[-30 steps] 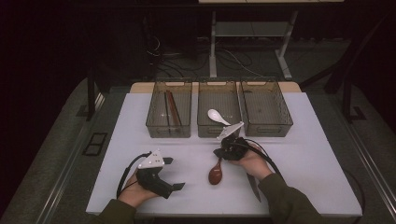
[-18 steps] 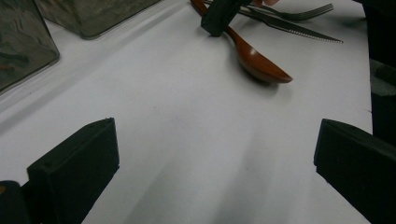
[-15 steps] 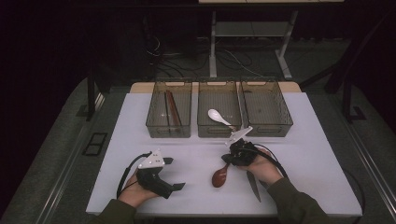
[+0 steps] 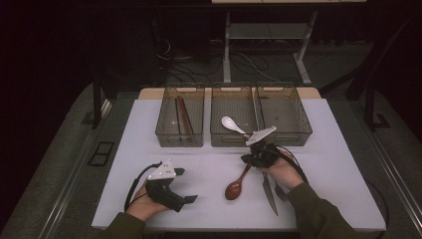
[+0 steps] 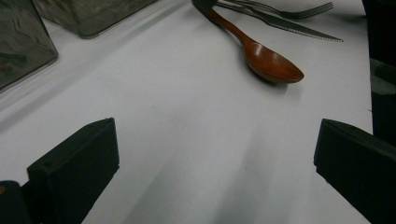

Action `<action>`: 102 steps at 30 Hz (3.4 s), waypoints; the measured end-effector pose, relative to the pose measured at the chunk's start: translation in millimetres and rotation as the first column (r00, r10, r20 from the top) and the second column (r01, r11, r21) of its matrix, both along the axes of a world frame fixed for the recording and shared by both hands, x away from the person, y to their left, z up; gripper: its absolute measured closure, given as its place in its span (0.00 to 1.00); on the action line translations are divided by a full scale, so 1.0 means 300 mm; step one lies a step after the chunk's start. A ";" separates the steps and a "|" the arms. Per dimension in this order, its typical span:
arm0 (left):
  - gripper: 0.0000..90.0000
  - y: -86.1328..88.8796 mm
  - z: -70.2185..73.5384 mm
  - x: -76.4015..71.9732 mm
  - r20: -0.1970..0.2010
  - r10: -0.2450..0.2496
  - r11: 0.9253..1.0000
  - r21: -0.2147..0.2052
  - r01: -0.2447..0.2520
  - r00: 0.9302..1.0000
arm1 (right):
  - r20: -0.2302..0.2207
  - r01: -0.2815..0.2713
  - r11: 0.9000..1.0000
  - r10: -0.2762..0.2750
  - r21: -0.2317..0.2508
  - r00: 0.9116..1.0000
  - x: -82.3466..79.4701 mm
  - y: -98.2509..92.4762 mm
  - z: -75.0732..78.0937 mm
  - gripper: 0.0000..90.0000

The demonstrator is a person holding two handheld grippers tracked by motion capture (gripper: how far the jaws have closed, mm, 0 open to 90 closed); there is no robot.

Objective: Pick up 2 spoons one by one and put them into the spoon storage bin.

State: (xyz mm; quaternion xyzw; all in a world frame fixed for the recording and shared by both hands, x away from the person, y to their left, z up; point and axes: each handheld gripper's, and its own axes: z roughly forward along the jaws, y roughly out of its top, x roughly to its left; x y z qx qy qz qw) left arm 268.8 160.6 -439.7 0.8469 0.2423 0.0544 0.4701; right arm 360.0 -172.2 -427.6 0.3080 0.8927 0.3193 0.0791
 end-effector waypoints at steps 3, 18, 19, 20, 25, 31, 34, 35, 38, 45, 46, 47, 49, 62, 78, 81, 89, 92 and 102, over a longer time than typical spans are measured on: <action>0.00 0.000 -0.001 0.001 -0.001 -0.003 1.000 0.001 0.003 1.000 | -0.011 0.024 1.000 -0.024 -0.013 1.000 0.044 -0.017 -0.004 1.00; 0.00 -0.001 0.000 0.000 -0.001 -0.005 1.000 0.001 0.005 1.000 | -0.033 0.028 0.993 -0.032 -0.112 0.999 0.066 -0.028 -0.020 1.00; 0.00 -0.002 -0.001 -0.001 -0.002 -0.005 1.000 0.001 0.005 1.000 | -0.035 0.028 0.993 -0.032 -0.117 0.999 0.061 -0.031 -0.020 1.00; 0.00 -0.002 0.000 -0.001 -0.001 -0.005 1.000 0.001 0.005 1.000 | -0.037 0.030 0.992 -0.034 -0.120 0.999 0.056 -0.035 -0.018 1.00; 0.00 -0.002 -0.001 0.000 -0.002 -0.003 1.000 0.002 0.003 1.000 | -0.036 0.016 0.993 -0.020 -0.119 0.999 0.023 -0.062 -0.019 1.00; 0.00 -0.003 -0.001 -0.001 -0.004 -0.002 1.000 0.000 0.002 1.000 | -0.037 0.007 0.995 -0.011 -0.097 0.999 -0.033 -0.101 -0.015 1.00; 0.00 -0.003 -0.001 -0.001 -0.002 -0.002 1.000 0.001 0.002 1.000 | -0.035 -0.007 0.995 0.003 -0.099 0.999 -0.062 -0.112 -0.008 1.00; 0.00 -0.003 -0.001 -0.001 -0.002 -0.002 1.000 0.002 0.002 1.000 | -0.036 -0.013 0.996 0.010 -0.092 0.999 -0.071 -0.115 -0.007 1.00; 0.00 -0.003 -0.001 -0.002 -0.001 -0.001 1.000 0.002 0.001 1.000 | -0.038 -0.025 0.996 0.022 -0.085 0.999 -0.098 -0.123 -0.003 1.00; 0.00 -0.002 0.000 -0.003 0.001 -0.002 1.000 0.002 0.002 1.000 | -0.046 -0.059 0.994 0.055 -0.096 0.997 -0.154 -0.130 0.002 1.00; 0.00 -0.002 0.000 -0.002 0.000 -0.002 1.000 0.002 0.002 1.000 | -0.043 -0.057 0.995 0.054 -0.085 0.998 -0.158 -0.133 0.006 1.00; 0.00 -0.003 -0.001 -0.002 0.000 -0.002 1.000 0.003 0.002 1.000 | -0.041 -0.048 0.997 0.045 -0.068 0.998 -0.160 -0.136 0.011 1.00; 0.00 -0.003 -0.001 -0.002 0.000 -0.001 1.000 0.003 0.001 1.000 | -0.042 -0.049 0.999 0.049 -0.021 0.998 -0.160 -0.136 0.024 0.98; 0.00 -0.002 0.002 -0.002 0.006 -0.008 1.000 0.009 0.008 1.000 | -0.101 -0.202 0.975 0.211 0.098 0.972 -0.200 0.037 0.011 0.65; 0.00 -0.004 0.000 -0.002 0.005 -0.005 1.000 0.007 0.005 1.000 | -0.046 -0.382 0.924 0.381 -0.016 0.924 -0.244 0.095 -0.031 0.71; 0.00 -0.004 -0.001 -0.001 0.003 -0.005 1.000 0.006 0.005 1.000 | -0.055 -0.390 0.921 0.388 -0.014 0.920 -0.245 0.089 -0.028 0.76; 0.00 -0.002 0.003 -0.002 0.008 -0.011 1.000 0.014 0.011 1.000 | -0.055 -0.408 0.913 0.407 -0.003 0.912 -0.248 0.074 -0.020 0.90; 0.00 -0.001 0.003 -0.003 0.008 -0.010 1.000 0.015 0.010 1.000 | -0.047 -0.410 0.912 0.410 0.000 0.911 -0.250 0.074 -0.018 0.91; 0.00 -0.001 0.003 -0.001 0.009 -0.011 1.000 0.015 0.011 1.000 | -0.028 -0.354 0.935 0.354 -0.004 0.935 -0.229 0.058 -0.009 0.92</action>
